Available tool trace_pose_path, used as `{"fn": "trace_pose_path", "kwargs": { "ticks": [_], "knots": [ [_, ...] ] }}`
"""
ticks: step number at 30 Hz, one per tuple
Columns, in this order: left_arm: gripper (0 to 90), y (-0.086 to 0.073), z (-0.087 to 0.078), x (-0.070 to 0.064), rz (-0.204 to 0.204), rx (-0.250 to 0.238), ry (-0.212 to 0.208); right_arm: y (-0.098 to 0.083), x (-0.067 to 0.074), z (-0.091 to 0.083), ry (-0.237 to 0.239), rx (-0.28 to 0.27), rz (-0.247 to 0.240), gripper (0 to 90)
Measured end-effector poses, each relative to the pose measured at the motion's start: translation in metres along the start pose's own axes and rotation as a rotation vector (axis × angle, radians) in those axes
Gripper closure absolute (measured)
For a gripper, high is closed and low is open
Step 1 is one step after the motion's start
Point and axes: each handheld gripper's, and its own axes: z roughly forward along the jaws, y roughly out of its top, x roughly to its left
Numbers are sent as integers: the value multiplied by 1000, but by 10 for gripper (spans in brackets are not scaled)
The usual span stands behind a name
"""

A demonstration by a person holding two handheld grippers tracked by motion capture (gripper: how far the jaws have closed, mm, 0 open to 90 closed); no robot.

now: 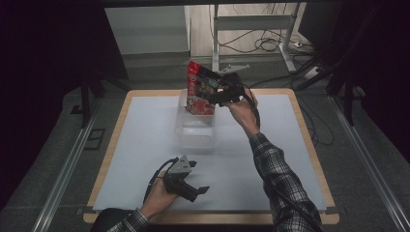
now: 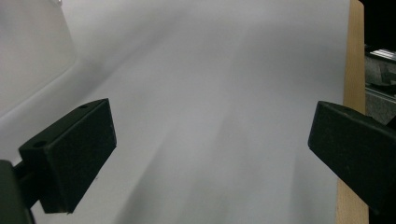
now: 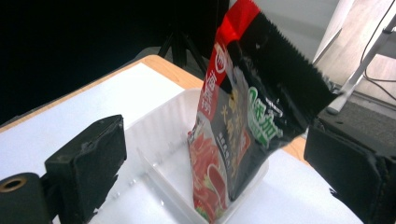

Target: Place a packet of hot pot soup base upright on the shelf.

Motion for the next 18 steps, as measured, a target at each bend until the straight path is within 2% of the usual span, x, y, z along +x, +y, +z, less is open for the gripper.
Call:
{"fn": "trace_pose_path", "kwargs": {
  "ticks": [18],
  "knots": [
    [8,0,1,-1,11,24,9,-16,6,-20,34,2,11,57]
  ]
}}
